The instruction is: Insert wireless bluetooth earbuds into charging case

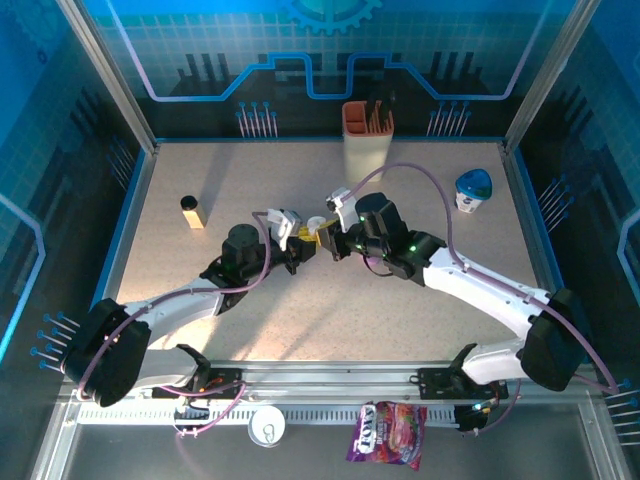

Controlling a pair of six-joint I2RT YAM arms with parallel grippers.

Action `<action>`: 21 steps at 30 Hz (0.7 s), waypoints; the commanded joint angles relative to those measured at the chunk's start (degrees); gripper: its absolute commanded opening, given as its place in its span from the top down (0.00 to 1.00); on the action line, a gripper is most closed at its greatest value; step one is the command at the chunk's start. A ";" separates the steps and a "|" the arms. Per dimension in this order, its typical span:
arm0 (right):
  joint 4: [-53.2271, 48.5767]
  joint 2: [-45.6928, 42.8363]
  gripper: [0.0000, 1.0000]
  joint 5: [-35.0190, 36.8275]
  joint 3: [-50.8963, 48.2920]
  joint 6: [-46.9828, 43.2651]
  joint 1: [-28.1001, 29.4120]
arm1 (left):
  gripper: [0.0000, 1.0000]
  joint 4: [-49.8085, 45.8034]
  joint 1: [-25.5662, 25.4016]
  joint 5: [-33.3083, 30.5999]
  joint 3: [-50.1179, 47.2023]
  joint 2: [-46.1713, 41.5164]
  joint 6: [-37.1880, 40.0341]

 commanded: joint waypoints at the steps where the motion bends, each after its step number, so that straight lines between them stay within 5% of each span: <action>1: -6.15 1.25 0.83 -1.20 1.79 2.01 -0.74 | 1.00 7.00 0.16 1.94 0.97 -0.35 2.59; 3: -5.70 0.61 0.69 -1.98 1.85 1.93 -0.83 | 1.00 6.94 0.18 1.45 1.00 -0.11 2.37; 15: 2.30 -7.91 0.27 -4.49 -3.38 4.44 -2.87 | 1.00 7.10 0.26 2.15 0.53 0.62 2.80; 21: 5.93 -11.67 0.25 -4.91 -7.30 9.97 -7.24 | 1.00 6.67 0.30 4.40 0.37 -0.30 5.34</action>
